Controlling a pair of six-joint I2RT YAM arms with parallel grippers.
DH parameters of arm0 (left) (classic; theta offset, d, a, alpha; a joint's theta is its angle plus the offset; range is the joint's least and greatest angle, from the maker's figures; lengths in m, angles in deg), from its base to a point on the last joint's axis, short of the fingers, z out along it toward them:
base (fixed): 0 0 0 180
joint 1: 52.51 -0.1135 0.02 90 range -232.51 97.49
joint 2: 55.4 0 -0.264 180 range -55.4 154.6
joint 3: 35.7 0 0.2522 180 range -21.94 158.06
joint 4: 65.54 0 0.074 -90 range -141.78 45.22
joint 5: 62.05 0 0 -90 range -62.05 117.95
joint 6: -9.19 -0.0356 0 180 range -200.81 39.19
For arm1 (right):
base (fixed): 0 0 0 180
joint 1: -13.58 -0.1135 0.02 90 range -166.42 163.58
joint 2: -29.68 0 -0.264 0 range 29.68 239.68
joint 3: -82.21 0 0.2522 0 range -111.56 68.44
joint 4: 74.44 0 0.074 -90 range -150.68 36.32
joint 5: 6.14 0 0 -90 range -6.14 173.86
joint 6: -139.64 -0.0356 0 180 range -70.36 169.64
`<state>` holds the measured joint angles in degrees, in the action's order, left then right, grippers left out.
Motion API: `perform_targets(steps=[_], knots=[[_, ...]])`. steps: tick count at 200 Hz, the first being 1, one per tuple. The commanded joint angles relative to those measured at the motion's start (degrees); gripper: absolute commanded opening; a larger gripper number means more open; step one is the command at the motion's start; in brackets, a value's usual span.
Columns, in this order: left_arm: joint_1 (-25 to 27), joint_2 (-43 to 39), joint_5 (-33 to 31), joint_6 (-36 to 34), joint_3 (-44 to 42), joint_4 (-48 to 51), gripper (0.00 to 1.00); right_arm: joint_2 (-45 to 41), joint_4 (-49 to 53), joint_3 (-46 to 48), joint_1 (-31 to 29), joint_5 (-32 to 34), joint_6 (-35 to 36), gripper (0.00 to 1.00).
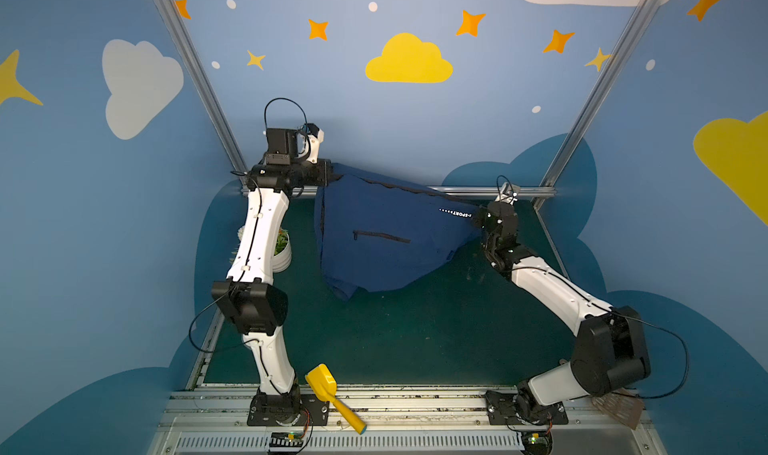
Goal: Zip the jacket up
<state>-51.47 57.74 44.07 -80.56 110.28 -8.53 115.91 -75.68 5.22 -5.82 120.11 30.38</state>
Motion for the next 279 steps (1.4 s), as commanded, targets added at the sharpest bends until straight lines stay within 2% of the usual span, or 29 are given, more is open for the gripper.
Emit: perform_targets(steps=[1, 21, 37, 49, 67, 80, 98, 128, 155, 168, 223, 251, 279], knots=[[-3.57, 0.02, -8.06, -2.08, 3.31, -7.42, 0.03, -1.83, -1.48, -0.40, 3.33, 12.87, 0.12, 0.00], [-3.58, -1.43, -9.90, -4.62, 0.27, -11.14, 0.03, -6.08, -0.06, 3.55, 3.40, 15.32, -1.39, 0.00], [-3.56, -4.92, -9.91, -7.41, -6.34, -12.39, 0.03, -11.10, 5.29, 8.22, 3.40, 16.73, -6.47, 0.00], [-3.54, -9.82, -9.56, -9.69, -16.43, -15.94, 0.03, -15.17, 10.20, 12.32, 3.25, 17.21, -11.08, 0.00], [-3.57, -19.48, -9.86, -12.47, -36.73, -26.67, 0.03, -21.63, 18.34, 19.54, 2.90, 17.15, -20.32, 0.00], [-3.55, -25.71, -10.45, -12.90, -50.26, -32.51, 0.03, -26.11, 22.37, 24.23, 2.32, 16.02, -24.20, 0.00], [-3.52, -31.90, -9.62, -12.53, -62.05, -34.30, 0.03, -31.34, 29.35, 29.39, 0.88, 15.77, -29.07, 0.00], [-3.56, -39.48, -10.14, -11.77, -76.05, -31.94, 0.03, -36.69, 43.19, 31.32, -1.20, 14.42, -38.30, 0.00], [-3.54, -44.30, -14.99, -10.51, -82.31, -26.39, 0.03, -36.12, 60.29, 31.09, -1.43, 11.88, -54.12, 0.00], [-3.51, -46.31, -16.96, -10.42, -85.65, -26.82, 0.03, -35.63, 64.75, 31.53, -1.43, 10.45, -58.58, 0.00], [-3.47, -46.80, -20.62, -12.69, -90.66, -25.40, 0.03, -35.76, 72.97, 34.86, -1.27, 8.92, -72.06, 0.00], [-3.58, -46.52, -21.74, -14.08, -92.63, -25.98, 0.03, -35.55, 74.73, 35.23, -1.41, 11.14, -72.95, 0.00], [-3.65, -45.68, -21.54, -15.37, -92.59, -26.21, 0.03, -40.12, 67.13, 35.89, -3.10, 13.26, -60.55, 0.00]])
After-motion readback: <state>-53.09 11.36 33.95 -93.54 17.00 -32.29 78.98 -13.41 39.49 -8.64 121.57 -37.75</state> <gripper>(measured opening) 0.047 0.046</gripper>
